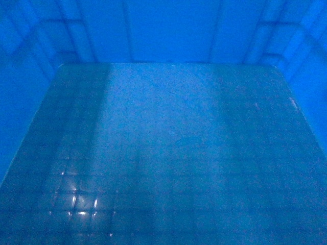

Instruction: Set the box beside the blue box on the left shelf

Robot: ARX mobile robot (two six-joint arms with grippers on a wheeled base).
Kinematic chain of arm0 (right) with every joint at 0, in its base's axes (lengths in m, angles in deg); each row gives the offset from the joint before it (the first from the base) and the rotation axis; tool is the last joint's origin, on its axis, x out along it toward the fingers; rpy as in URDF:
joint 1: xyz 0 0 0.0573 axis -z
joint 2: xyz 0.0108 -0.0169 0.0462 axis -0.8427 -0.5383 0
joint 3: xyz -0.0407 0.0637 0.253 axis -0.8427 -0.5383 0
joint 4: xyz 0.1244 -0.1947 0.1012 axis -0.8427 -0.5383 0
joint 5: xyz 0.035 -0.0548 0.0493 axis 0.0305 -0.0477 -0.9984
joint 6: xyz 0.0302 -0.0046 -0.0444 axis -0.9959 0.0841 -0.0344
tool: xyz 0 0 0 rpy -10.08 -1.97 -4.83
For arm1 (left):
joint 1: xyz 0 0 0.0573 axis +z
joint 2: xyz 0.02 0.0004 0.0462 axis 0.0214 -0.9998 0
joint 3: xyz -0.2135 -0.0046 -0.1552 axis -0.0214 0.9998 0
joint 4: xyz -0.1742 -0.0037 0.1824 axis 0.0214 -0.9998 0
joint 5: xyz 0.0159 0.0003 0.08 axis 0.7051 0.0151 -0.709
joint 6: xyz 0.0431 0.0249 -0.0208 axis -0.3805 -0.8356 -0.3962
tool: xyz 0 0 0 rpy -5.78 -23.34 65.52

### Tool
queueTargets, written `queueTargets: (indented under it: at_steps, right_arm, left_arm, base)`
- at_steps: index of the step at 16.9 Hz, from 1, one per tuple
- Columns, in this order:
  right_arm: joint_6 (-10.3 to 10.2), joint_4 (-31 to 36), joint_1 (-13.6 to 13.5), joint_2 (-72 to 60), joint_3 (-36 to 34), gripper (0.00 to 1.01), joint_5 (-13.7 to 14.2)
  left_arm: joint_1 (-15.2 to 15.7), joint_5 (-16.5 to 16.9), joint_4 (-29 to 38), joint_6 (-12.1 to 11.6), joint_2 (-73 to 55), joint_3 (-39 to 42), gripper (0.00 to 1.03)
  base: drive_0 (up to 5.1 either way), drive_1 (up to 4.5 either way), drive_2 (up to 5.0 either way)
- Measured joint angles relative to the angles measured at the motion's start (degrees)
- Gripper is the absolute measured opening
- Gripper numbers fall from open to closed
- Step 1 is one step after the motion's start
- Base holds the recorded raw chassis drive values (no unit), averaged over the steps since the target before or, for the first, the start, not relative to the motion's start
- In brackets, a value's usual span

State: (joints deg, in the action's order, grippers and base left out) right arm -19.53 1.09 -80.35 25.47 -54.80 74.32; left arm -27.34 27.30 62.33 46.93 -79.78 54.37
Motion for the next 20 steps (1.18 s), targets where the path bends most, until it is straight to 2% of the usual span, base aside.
queueTargets:
  at_steps: [4,8,20]
  right_arm:
    - [0.02,0.00,0.00,-0.02,0.00,0.10,-0.02]
    - [0.04,-0.09,0.00,-0.11,0.00,0.10,0.00]
    - [0.04,0.00,0.00,0.07,0.00,0.10,0.04]
  left_arm:
    - [0.00,-0.02,-0.07,0.04,-0.02,0.00,0.08]
    - [0.00,0.02,-0.13,0.04,-0.20,0.00,0.08]
    - [0.00,0.00,-0.02,0.04,0.00,0.00,0.08]
  base:
    - [-0.1,3.90,-4.1]
    - [0.0,0.00,0.0]
    - [-4.8,2.55,2.6]
